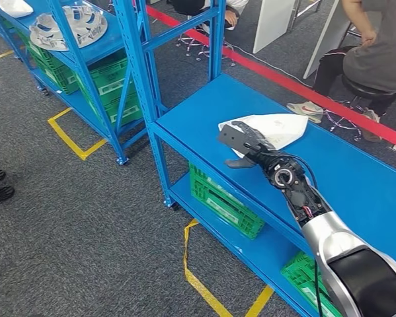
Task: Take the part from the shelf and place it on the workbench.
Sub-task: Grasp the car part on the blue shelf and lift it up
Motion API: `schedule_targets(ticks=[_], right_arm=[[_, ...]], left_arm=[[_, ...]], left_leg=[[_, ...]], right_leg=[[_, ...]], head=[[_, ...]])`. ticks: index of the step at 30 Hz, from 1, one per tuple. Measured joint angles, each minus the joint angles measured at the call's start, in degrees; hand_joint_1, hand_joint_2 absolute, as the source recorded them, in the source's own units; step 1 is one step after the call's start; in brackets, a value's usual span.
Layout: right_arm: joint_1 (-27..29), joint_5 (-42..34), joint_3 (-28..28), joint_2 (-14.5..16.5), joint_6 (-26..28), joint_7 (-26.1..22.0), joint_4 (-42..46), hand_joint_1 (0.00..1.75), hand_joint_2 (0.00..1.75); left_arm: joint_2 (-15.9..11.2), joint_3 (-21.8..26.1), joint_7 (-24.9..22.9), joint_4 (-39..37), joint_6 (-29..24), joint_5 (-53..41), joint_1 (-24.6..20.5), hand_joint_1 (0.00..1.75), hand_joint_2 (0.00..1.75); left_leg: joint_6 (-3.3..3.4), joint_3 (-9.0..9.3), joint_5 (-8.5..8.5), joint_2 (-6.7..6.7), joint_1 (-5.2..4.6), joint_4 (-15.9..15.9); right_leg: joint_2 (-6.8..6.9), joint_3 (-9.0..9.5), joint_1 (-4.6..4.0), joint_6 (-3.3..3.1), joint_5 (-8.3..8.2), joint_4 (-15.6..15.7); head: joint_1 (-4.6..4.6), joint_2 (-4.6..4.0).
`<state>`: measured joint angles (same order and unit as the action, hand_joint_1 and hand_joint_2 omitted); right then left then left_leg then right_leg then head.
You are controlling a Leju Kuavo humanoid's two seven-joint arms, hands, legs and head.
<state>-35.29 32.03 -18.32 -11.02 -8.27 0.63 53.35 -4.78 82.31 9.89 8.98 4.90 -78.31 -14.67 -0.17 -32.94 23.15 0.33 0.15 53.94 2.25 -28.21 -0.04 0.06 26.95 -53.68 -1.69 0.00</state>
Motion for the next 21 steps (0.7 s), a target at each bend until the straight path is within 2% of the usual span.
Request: schedule_targets(ticks=[12,21], right_arm=[[-2.27,9.03,0.06,-0.49,3.38,0.29,-3.27,0.0,1.75],[-4.05,10.11,0.22,-0.57,3.6,-0.24,-6.37,0.0,1.75]], left_arm=[[-0.01,0.0,-0.11,0.0,0.0,0.1,0.02,0.0,0.0],[0.0,0.0,-0.11,0.0,0.0,0.13,0.02,0.0,0.0]], left_leg=[[0.0,0.0,0.0,0.01,0.0,0.0],[0.0,-0.01,0.0,0.01,0.0,0.0]], right_leg=[[-0.02,-0.01,0.0,0.0,0.0,0.0],[-0.01,0.0,0.0,0.0,0.0,0.0]], head=[[0.0,0.0],[0.0,0.0]])
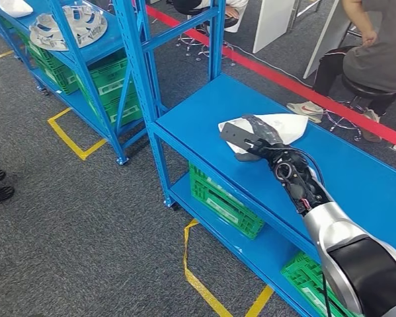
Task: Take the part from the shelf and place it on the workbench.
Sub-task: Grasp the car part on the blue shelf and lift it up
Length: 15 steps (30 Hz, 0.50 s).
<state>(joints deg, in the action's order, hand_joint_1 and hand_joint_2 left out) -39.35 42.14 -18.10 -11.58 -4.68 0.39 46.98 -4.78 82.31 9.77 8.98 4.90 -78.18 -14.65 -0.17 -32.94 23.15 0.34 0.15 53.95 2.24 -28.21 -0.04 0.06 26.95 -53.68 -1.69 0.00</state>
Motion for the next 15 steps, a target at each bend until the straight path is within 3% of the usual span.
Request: schedule_targets(ticks=[15], right_arm=[[-3.82,0.38,-0.12,0.02,0.02,-1.04,-6.84,0.0,1.75]], left_arm=[[0.02,0.0,0.0,0.0,0.0,0.09,-0.03,0.0,0.0]], left_leg=[[0.0,-0.01,0.0,-0.01,0.0,0.0]], right_leg=[[0.01,0.01,0.0,0.0,0.0,0.0]], head=[[-0.01,0.0]])
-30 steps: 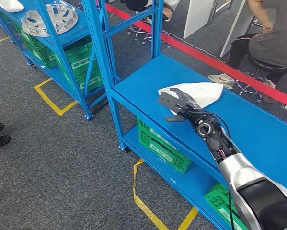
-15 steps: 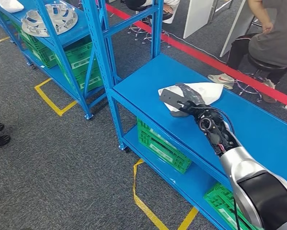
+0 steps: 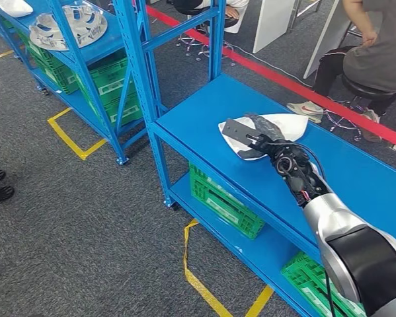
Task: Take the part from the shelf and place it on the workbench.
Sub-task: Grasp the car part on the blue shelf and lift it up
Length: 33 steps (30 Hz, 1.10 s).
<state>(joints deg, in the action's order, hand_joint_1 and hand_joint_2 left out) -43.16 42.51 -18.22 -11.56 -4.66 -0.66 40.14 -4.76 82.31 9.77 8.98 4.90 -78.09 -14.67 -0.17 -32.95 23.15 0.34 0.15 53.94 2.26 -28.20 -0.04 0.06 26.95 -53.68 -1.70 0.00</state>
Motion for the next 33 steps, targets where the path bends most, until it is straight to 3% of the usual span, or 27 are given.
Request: schedule_targets(ticks=[20,33], right_arm=[[-3.35,0.71,-0.12,2.38,0.0,-2.1,-6.36,0.0,1.75],[-5.8,0.7,-0.16,5.98,-1.09,-3.15,-10.25,0.0,1.75]], left_arm=[[0.0,0.0,-0.09,0.0,0.0,0.78,0.07,0.0,0.0],[0.0,0.0,-0.09,0.0,-0.09,0.78,0.09,0.0,0.0]], left_leg=[[-0.02,-0.01,-0.02,-0.02,0.0,0.0],[-0.02,-0.01,-0.02,-0.01,0.01,0.0]], right_leg=[[0.01,0.02,-0.01,0.0,0.0,-0.01],[0.01,0.01,-0.01,0.0,0.0,-0.01]], head=[[-0.01,0.0],[0.01,0.0]])
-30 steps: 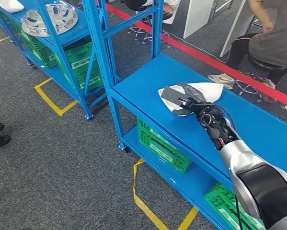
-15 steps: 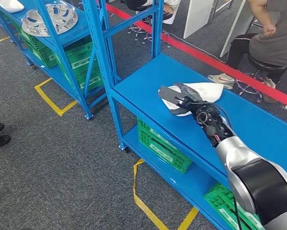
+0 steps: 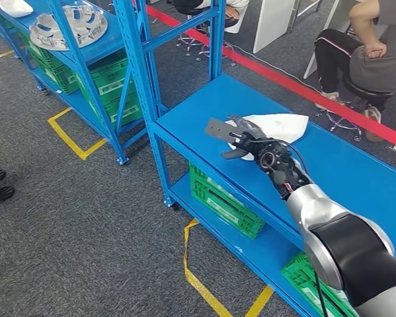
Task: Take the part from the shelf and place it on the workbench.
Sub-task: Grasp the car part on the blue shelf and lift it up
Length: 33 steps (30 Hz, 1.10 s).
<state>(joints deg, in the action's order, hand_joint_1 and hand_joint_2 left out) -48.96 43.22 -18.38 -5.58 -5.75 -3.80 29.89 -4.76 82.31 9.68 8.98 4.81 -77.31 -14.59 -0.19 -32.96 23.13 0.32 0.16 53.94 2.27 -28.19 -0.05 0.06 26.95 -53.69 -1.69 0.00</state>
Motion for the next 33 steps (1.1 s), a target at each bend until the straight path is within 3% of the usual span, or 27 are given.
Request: schedule_targets(ticks=[12,33], right_arm=[[-1.02,-0.05,0.0,1.71,-0.52,0.25,-2.65,0.0,1.75],[-1.52,0.03,0.01,1.82,-0.24,1.72,-5.93,0.0,1.75]], left_arm=[[0.0,0.0,0.0,0.0,0.0,0.02,0.18,0.0,0.0],[0.0,0.0,0.09,0.0,0.0,0.18,0.65,0.0,0.0]], left_leg=[[0.0,0.0,0.0,0.0,0.0,0.0],[0.0,0.01,0.0,0.0,0.0,0.01]], right_leg=[[0.0,0.0,0.01,0.0,0.0,0.0],[0.0,-0.01,0.01,0.0,0.0,0.0]], head=[[-0.02,0.0],[-0.01,0.0]])
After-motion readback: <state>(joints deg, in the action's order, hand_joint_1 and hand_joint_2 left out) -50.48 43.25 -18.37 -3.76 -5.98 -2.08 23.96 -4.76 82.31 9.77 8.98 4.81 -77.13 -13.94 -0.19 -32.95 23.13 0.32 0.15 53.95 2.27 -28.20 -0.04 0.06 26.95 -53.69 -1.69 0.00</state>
